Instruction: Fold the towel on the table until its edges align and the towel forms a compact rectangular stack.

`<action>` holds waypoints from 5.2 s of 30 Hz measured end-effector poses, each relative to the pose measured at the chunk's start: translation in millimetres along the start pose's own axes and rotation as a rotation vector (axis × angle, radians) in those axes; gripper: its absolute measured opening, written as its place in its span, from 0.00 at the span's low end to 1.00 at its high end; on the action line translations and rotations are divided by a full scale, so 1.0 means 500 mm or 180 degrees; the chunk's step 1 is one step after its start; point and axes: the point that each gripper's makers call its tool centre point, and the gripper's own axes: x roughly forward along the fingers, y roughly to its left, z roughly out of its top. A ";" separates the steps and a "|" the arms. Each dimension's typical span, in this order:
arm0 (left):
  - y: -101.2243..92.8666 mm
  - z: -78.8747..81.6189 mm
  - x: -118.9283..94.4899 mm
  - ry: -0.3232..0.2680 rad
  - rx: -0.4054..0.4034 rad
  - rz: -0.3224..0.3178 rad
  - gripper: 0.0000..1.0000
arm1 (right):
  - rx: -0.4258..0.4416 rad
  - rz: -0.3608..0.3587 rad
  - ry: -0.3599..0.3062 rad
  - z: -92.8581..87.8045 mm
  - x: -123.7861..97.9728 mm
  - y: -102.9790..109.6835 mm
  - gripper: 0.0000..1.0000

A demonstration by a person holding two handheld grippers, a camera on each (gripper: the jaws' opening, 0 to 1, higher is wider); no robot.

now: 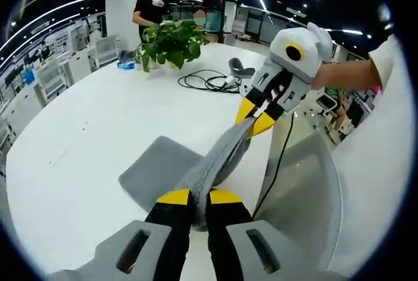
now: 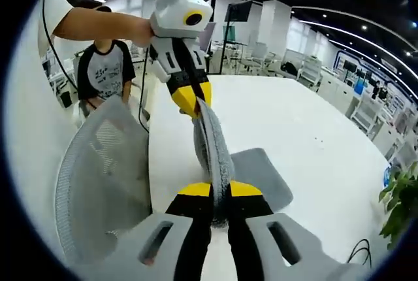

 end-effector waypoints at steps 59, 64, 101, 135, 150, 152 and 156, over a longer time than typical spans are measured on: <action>0.170 -0.044 0.153 0.0194 -0.0390 0.0157 0.09 | -0.0198 -0.0163 0.0333 -0.076 0.141 -0.173 0.08; 0.178 -0.053 0.163 0.0213 -0.0404 0.0143 0.09 | -0.0182 -0.0156 0.0361 -0.086 0.158 -0.181 0.08; 0.232 -0.096 0.230 0.0423 -0.0501 0.0097 0.10 | -0.0161 -0.0179 0.0555 -0.137 0.243 -0.232 0.13; 0.272 -0.123 0.262 0.0635 -0.0358 0.0399 0.17 | 0.0057 -0.0213 0.0778 -0.162 0.272 -0.254 0.19; 0.283 -0.100 0.233 0.0488 -0.0128 0.0638 0.17 | 0.0071 -0.0324 0.0700 -0.132 0.247 -0.260 0.20; 0.285 -0.099 0.228 0.0478 -0.0115 0.0644 0.17 | 0.0077 -0.0330 0.0676 -0.127 0.243 -0.260 0.20; 0.289 -0.093 0.214 0.0435 -0.0125 0.0686 0.17 | 0.0098 -0.0367 0.0623 -0.113 0.227 -0.256 0.20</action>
